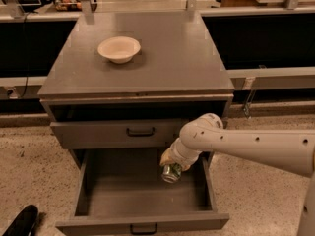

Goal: Pick green can from middle drawer and place on counter

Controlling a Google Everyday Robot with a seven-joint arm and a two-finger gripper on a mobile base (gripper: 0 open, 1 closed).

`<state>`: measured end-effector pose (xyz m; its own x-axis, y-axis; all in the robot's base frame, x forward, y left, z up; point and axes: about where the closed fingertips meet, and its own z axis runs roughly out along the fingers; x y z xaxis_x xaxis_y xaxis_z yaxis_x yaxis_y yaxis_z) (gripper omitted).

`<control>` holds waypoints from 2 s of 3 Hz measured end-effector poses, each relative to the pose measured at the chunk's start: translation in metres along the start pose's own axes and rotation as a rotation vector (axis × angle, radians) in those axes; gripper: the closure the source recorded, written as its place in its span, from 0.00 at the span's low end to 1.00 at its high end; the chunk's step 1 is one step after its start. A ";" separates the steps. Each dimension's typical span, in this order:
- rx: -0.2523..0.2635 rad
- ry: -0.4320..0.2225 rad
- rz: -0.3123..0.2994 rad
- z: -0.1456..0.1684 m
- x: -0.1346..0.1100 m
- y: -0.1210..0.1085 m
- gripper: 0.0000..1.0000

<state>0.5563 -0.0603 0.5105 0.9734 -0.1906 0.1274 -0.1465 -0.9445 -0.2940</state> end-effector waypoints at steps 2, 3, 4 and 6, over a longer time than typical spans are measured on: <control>0.072 -0.025 0.015 -0.061 0.019 -0.010 1.00; 0.055 -0.031 -0.054 -0.092 0.027 -0.009 1.00; 0.045 -0.039 -0.095 -0.106 0.030 -0.009 1.00; 0.067 -0.075 -0.091 -0.108 0.028 -0.008 1.00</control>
Offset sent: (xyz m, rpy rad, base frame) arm 0.0139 -0.0658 0.2342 -0.0608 0.0045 0.4526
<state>0.5656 -0.0866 0.6190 0.9929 -0.0819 0.0859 -0.0472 -0.9365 -0.3474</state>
